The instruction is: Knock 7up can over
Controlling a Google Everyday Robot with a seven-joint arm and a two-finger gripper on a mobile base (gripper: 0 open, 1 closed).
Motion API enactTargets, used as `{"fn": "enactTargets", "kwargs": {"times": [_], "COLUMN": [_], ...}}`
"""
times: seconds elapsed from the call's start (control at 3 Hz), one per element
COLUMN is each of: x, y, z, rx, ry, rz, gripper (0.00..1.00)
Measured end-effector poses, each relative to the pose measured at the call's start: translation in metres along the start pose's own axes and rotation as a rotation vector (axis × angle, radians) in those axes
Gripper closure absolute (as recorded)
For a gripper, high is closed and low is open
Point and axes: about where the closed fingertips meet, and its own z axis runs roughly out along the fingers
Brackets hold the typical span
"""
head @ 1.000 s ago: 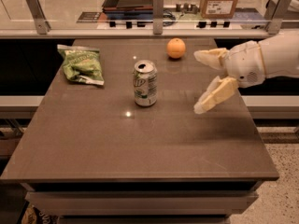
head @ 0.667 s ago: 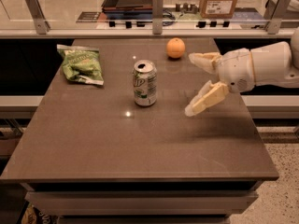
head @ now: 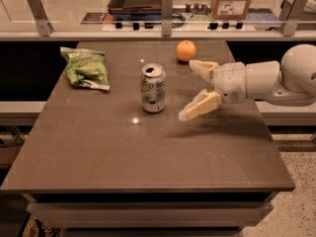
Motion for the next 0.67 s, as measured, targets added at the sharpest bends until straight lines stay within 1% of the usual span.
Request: {"fn": "enactTargets", "kwargs": {"times": [0.33,0.67], "x": [0.007,0.007], "y": [-0.006,-0.003], "z": [0.017,0.029], "rx": [0.005,0.005], "ry": [-0.051,-0.084], "rz": [0.027,0.046], "gripper": [0.0,0.0]}}
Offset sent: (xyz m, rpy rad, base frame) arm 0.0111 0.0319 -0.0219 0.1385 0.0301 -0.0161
